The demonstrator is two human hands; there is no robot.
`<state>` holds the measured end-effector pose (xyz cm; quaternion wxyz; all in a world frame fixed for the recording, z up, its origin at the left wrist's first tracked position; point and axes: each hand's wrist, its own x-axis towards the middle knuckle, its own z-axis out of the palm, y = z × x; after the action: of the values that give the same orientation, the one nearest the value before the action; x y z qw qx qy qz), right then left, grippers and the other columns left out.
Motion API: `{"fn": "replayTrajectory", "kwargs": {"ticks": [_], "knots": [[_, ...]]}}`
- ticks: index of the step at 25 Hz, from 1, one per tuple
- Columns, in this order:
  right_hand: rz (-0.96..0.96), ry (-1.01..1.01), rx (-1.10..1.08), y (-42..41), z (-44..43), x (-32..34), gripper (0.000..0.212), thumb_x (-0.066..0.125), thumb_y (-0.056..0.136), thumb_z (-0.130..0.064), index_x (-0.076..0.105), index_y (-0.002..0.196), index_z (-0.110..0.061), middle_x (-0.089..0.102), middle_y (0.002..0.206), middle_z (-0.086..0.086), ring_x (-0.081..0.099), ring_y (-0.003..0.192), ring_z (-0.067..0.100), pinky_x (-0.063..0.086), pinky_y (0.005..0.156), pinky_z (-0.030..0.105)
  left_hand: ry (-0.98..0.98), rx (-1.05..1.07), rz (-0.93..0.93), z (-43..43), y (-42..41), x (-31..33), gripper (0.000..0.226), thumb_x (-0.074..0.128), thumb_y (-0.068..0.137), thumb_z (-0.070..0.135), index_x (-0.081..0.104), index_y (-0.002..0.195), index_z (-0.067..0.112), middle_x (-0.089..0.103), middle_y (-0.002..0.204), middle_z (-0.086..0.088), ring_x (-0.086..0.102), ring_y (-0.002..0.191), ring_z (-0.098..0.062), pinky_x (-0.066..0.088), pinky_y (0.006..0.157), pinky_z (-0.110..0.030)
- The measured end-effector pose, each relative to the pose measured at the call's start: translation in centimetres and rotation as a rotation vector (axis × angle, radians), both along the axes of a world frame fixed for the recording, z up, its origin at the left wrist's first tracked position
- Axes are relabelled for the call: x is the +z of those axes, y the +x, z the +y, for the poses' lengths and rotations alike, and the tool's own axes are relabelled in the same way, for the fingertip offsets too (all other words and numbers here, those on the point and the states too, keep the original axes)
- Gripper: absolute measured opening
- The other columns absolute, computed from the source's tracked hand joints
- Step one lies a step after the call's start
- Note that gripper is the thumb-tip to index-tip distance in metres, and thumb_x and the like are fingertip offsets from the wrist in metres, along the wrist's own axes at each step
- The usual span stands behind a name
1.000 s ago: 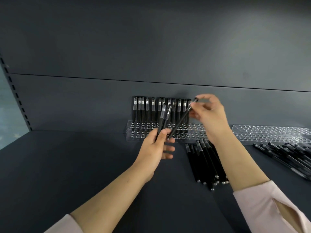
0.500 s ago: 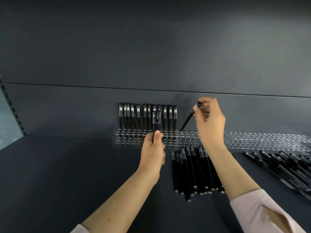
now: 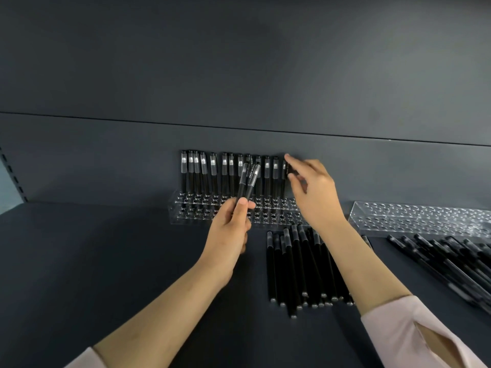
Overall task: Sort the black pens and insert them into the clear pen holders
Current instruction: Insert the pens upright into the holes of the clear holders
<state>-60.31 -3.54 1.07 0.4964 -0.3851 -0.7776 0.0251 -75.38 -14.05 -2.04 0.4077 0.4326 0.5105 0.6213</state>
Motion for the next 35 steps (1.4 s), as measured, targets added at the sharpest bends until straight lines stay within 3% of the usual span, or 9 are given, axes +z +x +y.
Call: {"fn": "replayTrajectory", "kwargs": {"ticks": [5,8,12,16,19,23,26,31,35], "knots": [[0.146,-0.129,0.026,-0.5,-2.0,0.9,0.033,0.055,0.096,-0.016,0.059,0.129,-0.019,0.059,0.099,-0.006,0.057,0.085,0.003,0.043,0.078,0.008,-0.022,-0.017,-0.047,0.0,-0.2,0.1,0.028,0.04,0.103,0.037,0.063,0.101,0.021,0.035,0.057,0.005,0.024,0.045,-0.008,0.021,0.041,-0.021],[0.278,-0.486,0.236,-1.5,-3.6,1.6,0.017,0.059,0.094,-0.026,0.067,0.109,-0.025,0.07,0.095,-0.008,0.063,0.089,0.003,0.052,0.083,0.022,-0.039,-0.039,-0.048,0.0,-0.1,0.2,0.029,0.041,0.102,0.038,0.065,0.099,0.022,0.036,0.055,0.007,0.025,0.045,-0.007,0.022,0.041,-0.021],[0.535,-0.721,0.403,-1.8,-4.6,1.8,0.01,0.065,0.09,-0.017,0.067,0.099,-0.013,0.071,0.084,-0.002,0.067,0.084,0.016,0.056,0.076,0.027,-0.05,-0.105,-0.017,-0.4,0.4,0.4,0.029,0.042,0.102,0.038,0.065,0.1,0.021,0.037,0.054,0.009,0.026,0.045,-0.007,0.021,0.043,-0.022],[0.699,-0.783,0.438,-2.0,-4.8,2.0,0.026,0.066,0.088,-0.006,0.057,0.111,-0.013,0.07,0.077,-0.002,0.064,0.075,0.013,0.054,0.07,0.026,-0.057,-0.149,0.014,-0.7,0.7,0.5,0.028,0.042,0.102,0.037,0.066,0.101,0.022,0.039,0.053,0.011,0.027,0.044,-0.006,0.021,0.044,-0.023],[0.83,-0.701,0.345,-1.1,-4.6,2.5,0.033,0.063,0.088,-0.002,0.052,0.116,-0.015,0.07,0.087,0.005,0.065,0.073,0.014,0.056,0.076,0.03,-0.063,-0.152,0.021,-0.9,0.7,0.6,0.029,0.042,0.102,0.037,0.067,0.101,0.022,0.038,0.052,0.012,0.027,0.044,-0.005,0.021,0.042,-0.021],[0.958,-0.317,0.047,1.6,-4.2,3.3,0.024,0.06,0.092,-0.004,0.049,0.106,-0.021,0.065,0.09,0.002,0.066,0.072,0.01,0.057,0.079,0.031,-0.086,-0.105,0.039,-0.7,0.3,0.4,0.029,0.04,0.103,0.036,0.065,0.1,0.022,0.035,0.048,0.015,0.024,0.042,-0.005,0.023,0.039,-0.019],[0.859,-0.112,-0.104,2.3,-4.2,3.0,0.023,0.058,0.094,-0.009,0.045,0.108,-0.023,0.061,0.09,-0.008,0.064,0.076,0.007,0.056,0.082,0.033,-0.11,-0.082,0.021,-0.6,0.3,0.4,0.03,0.038,0.103,0.037,0.063,0.101,0.021,0.034,0.046,0.015,0.025,0.041,-0.005,0.023,0.039,-0.019],[0.634,-0.081,-0.099,1.4,-3.9,2.3,0.023,0.057,0.095,-0.013,0.047,0.109,-0.028,0.064,0.098,-0.003,0.066,0.089,0.015,0.054,0.081,0.026,-0.134,-0.063,-0.039,-0.1,0.4,0.3,0.025,0.037,0.104,0.032,0.056,0.094,0.02,0.035,0.046,0.012,0.024,0.039,-0.006,0.021,0.036,-0.019],[0.5,-0.055,-0.078,0.5,-3.8,2.0,0.022,0.057,0.095,-0.011,0.049,0.107,-0.028,0.063,0.095,-0.005,0.063,0.087,0.007,0.049,0.077,0.013,-0.088,-0.103,-0.077,0.0,0.1,0.0,0.029,0.037,0.104,0.028,0.044,0.076,0.025,0.034,0.046,0.013,0.026,0.035,-0.001,0.022,0.034,-0.015]]}}
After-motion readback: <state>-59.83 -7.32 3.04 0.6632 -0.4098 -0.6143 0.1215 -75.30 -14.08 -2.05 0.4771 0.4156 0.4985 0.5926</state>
